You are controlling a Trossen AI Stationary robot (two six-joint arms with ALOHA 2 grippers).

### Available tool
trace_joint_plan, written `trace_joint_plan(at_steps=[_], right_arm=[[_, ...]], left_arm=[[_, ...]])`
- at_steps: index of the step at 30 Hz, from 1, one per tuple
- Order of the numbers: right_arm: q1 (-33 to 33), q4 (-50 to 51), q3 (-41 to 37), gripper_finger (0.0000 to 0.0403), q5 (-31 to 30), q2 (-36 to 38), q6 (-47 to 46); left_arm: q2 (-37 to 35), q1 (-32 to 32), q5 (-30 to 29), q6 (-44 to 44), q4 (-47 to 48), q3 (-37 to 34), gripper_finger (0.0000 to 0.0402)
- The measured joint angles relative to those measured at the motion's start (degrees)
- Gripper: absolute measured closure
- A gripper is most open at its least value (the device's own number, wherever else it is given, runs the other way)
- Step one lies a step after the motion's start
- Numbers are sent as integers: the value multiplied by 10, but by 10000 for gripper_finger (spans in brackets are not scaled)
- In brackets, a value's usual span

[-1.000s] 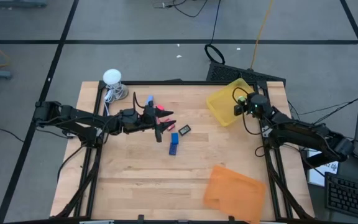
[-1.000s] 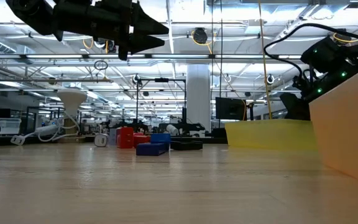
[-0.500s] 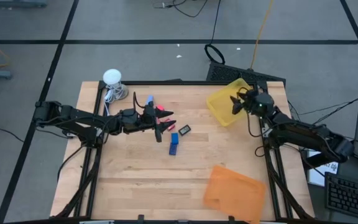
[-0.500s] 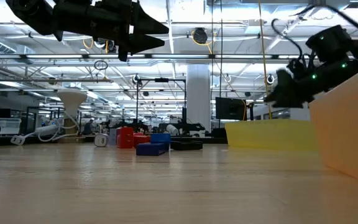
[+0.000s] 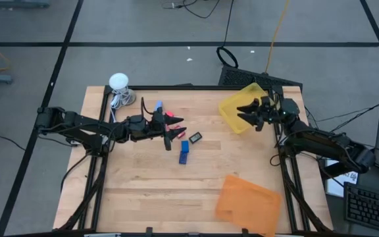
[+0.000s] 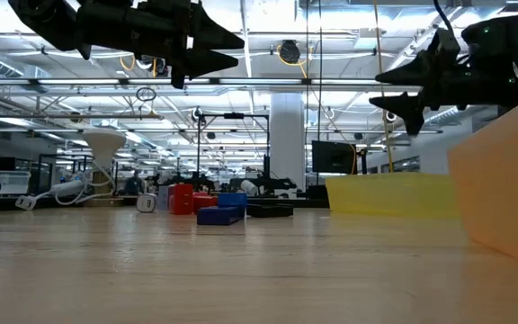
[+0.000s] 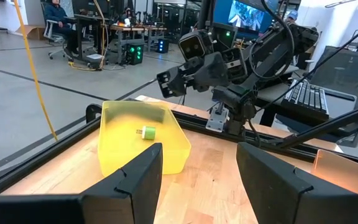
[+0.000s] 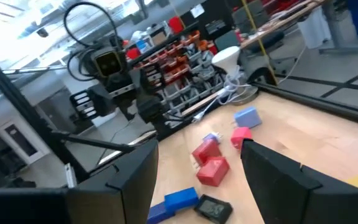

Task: Pick & Place Office items
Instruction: Put the light purple charger adapter into the yellow bin

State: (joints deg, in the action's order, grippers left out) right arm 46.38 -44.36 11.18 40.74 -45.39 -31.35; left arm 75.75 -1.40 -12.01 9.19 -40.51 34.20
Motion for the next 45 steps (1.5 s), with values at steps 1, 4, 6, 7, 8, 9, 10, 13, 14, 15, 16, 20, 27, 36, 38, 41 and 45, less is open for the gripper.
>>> trace_joint_plan(at_steps=[1, 4, 6, 7, 8, 9, 10, 13, 14, 15, 16, 20, 27, 36, 38, 41, 45], right_arm=[[-4, 0, 0, 179, 0, 0, 2], [-15, -2, 0, 179, -1, 0, 8], [-23, -5, 0, 179, -1, 0, 10], [-27, -4, 0, 179, -1, 0, 12], [-31, -3, 0, 179, -1, 0, 16], [-36, -1, 0, 179, -1, 0, 21], [-42, 1, 0, 180, 0, 0, 23], [-59, -1, 0, 183, -1, 0, 41], [-63, -7, 0, 183, -1, 0, 49], [-68, -13, 0, 183, -1, 0, 52], [-72, -19, 0, 183, -1, 0, 52], [-93, -42, 0, 179, 1, 0, 52], [-193, -63, 0, 185, 64, 0, 114], [-323, -90, 0, 188, 58, 0, 191], [-327, -94, 0, 190, 58, 0, 189], [-326, -93, 0, 190, 56, 0, 188], [-319, -88, 0, 190, 56, 0, 188]], left_arm=[[0, 0, 0, 0, 0, 0, 195], [0, 0, 0, 0, 0, 0, 195], [0, 0, 0, 0, 0, 0, 194], [0, 0, 0, 0, 0, 0, 194], [0, 0, 0, 0, 0, 0, 195], [0, 0, 0, 0, 0, 0, 194], [0, 0, 0, 0, 0, 0, 194], [0, 0, 0, 0, 0, 0, 194], [0, 0, 0, 0, 0, 0, 195], [0, 0, 0, 0, 0, 0, 195], [0, 0, 0, 0, 0, 0, 194], [0, 0, 0, 0, 0, 0, 194], [0, 0, 0, 4, 0, 0, 194], [0, 0, 1, 32, 0, 0, 194], [0, 0, 1, 33, 0, 0, 195], [0, 0, 1, 33, 0, 0, 195], [0, 0, 1, 33, 0, 0, 195]])
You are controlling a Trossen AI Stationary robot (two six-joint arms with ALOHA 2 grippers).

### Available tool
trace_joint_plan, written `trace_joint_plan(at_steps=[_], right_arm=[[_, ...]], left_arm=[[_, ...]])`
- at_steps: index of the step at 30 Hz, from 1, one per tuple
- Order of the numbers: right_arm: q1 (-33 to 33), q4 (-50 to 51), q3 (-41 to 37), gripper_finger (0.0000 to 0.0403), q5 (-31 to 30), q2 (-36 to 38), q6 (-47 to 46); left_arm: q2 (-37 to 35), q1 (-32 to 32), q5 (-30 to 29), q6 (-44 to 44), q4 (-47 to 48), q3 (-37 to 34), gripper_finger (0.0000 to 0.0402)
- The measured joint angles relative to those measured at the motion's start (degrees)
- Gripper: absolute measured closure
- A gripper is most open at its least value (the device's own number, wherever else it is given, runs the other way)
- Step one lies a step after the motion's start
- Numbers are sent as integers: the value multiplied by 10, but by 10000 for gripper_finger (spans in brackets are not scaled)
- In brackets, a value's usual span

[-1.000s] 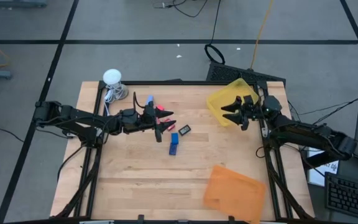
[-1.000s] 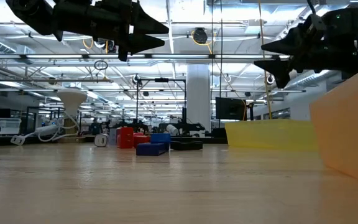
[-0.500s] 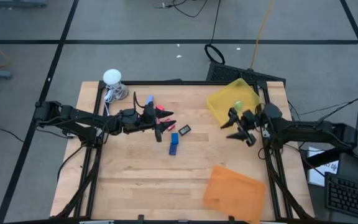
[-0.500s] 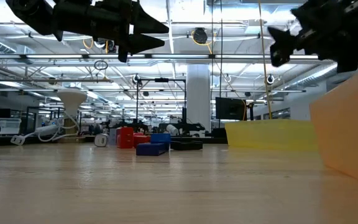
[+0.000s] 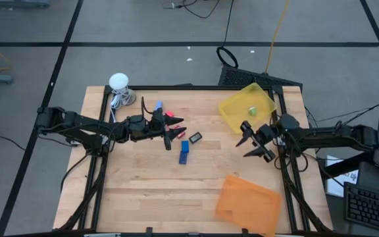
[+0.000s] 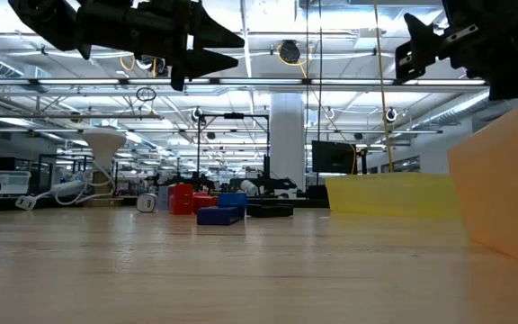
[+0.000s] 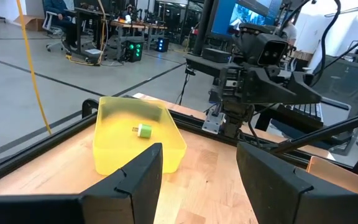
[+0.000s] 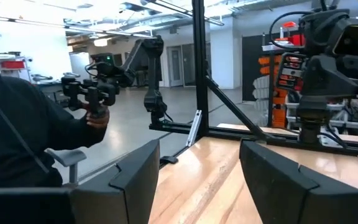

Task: Pick & Place Office items
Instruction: Put the light purple charger adapter into the yellow bin

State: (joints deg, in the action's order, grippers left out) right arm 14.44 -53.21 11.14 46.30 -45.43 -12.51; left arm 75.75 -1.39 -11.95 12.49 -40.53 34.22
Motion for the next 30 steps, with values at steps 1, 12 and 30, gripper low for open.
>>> trace_joint_plan(at_steps=[1, 12, 30], right_arm=[[2, 1, 0, 190, 0, 0, 0], [17, 40, 0, 190, -47, 0, 4], [40, 128, 0, 190, -223, 0, 87]], left_arm=[[0, 0, 0, 0, 0, 0, 194], [0, -32, -90, 148, 221, 10, 195], [37, -195, -181, 273, 470, 59, 195]])
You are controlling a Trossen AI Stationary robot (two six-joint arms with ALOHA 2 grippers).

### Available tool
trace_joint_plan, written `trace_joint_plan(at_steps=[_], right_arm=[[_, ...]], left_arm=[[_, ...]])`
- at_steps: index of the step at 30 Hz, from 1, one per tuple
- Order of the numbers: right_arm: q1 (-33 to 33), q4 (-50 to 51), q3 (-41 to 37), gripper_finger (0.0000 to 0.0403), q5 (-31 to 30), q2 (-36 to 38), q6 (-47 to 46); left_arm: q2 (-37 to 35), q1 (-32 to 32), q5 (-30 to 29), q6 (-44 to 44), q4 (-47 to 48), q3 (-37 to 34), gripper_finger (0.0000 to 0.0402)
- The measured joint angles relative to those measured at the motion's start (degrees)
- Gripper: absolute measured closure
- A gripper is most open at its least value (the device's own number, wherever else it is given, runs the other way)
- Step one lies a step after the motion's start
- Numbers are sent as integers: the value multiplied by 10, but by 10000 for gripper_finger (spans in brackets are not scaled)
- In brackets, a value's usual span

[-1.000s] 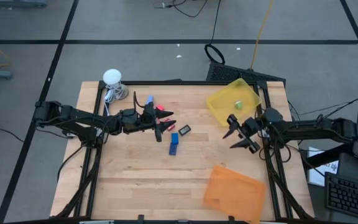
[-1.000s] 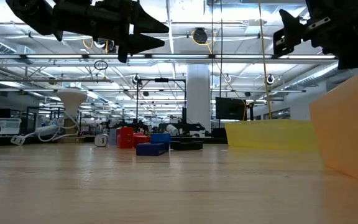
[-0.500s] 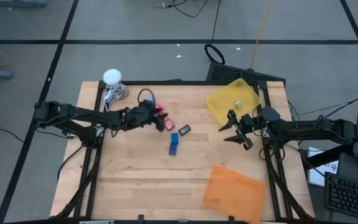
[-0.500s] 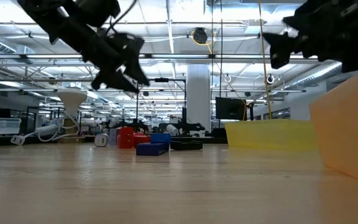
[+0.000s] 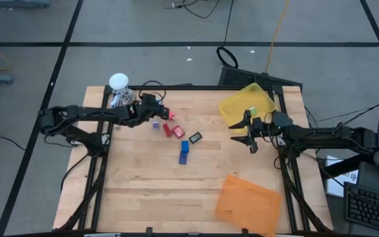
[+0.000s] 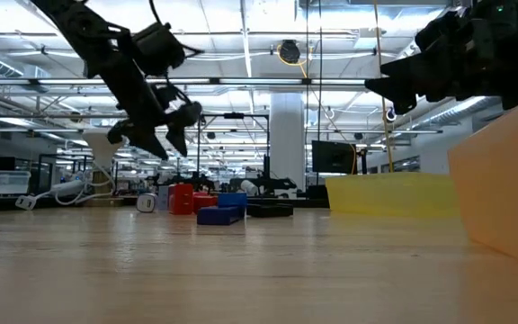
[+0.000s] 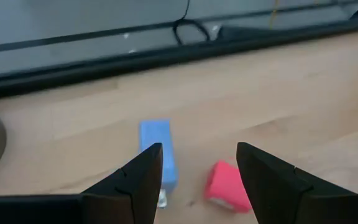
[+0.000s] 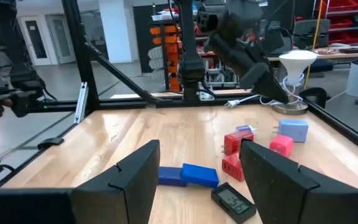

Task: Pick & Place Office items
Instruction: Put the light purple charger adapter into the yellow bin

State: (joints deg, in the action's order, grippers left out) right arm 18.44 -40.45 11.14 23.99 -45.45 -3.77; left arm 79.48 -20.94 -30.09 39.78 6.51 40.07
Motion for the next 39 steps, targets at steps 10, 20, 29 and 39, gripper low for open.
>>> trace_joint_plan(at_steps=[10, 20, 29, 39], right_arm=[[0, 0, 0, 190, 0, 0, 0], [0, 0, 0, 190, 0, 0, 0], [0, 0, 0, 190, 1, 0, -7], [0, 1, 0, 190, 1, 0, -11]], left_arm=[[88, -4, -46, 13, -9, -1, 195], [149, -7, -51, 13, -70, -1, 195], [189, -20, -45, 18, -96, -1, 195], [189, -20, -67, 14, -101, -1, 225]])
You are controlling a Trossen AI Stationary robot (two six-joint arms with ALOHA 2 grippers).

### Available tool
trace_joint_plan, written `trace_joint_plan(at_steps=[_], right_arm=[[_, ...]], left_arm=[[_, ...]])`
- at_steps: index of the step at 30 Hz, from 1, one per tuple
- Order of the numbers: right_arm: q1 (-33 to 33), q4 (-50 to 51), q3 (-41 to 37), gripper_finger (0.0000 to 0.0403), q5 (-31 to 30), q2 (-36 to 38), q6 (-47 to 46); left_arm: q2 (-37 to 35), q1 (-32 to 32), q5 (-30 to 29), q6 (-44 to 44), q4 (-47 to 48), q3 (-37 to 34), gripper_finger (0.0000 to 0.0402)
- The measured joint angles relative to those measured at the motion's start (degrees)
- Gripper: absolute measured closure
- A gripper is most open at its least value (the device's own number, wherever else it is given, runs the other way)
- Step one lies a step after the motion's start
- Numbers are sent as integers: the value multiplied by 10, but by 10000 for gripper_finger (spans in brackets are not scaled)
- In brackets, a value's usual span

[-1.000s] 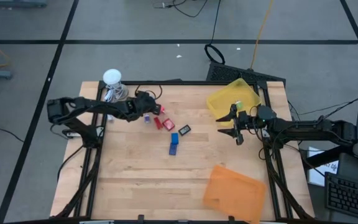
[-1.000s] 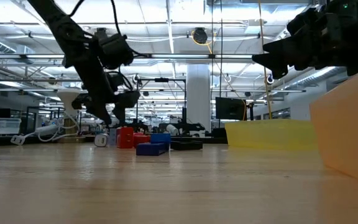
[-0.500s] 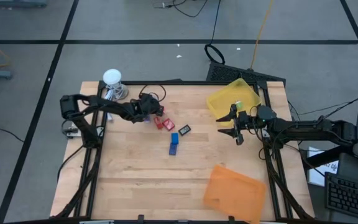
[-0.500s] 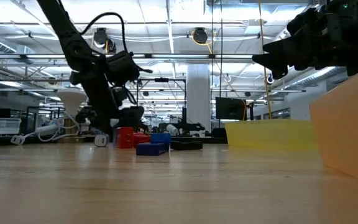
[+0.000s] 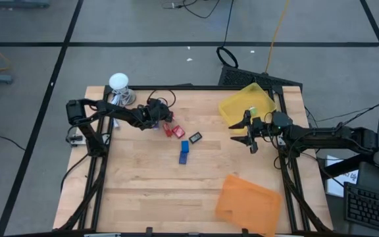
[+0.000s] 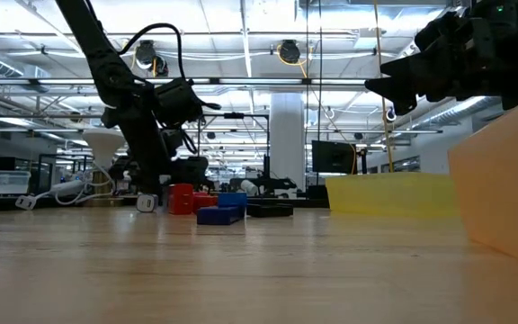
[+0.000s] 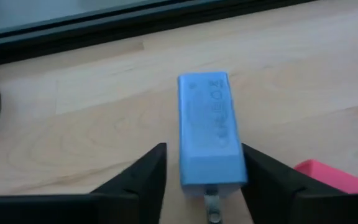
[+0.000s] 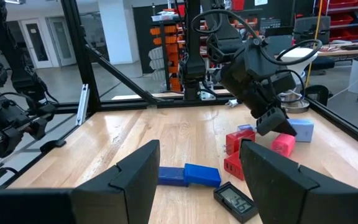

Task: Pick & Place Office items
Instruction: Put the light purple charger adapter into the yellow bin

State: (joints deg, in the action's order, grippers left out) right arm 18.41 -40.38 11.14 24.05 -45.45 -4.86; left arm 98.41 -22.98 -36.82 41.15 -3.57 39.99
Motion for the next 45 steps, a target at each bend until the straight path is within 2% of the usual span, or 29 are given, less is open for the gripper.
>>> trace_joint_plan(at_steps=[4, 11, 18, 23, 29, 35, 40, 45], right_arm=[[0, 0, 0, 190, 0, 0, 0], [0, 8, 0, 190, -1, 0, 0], [0, 16, 0, 190, -3, 0, 0], [0, 15, 0, 190, -19, 0, 4], [0, 13, 0, 190, -46, 0, -6], [-9, 12, 0, 190, -46, 0, -17], [-34, -17, 0, 190, -48, -7, -15], [-68, -50, 1, 190, -93, -30, -15]], left_arm=[[0, 0, -4, -6, 0, 0, 282], [-25, 10, 16, -46, 4, 0, 282], [-121, 58, 26, -91, 2, 0, 282], [-185, 96, 100, -134, -39, 0, 282], [-189, 145, 255, -212, -198, 0, 282], [-187, 174, 273, -236, -270, 0, 282], [-180, 190, 273, -242, -231, 26, 282], [-145, 218, 273, -267, -119, 98, 282]])
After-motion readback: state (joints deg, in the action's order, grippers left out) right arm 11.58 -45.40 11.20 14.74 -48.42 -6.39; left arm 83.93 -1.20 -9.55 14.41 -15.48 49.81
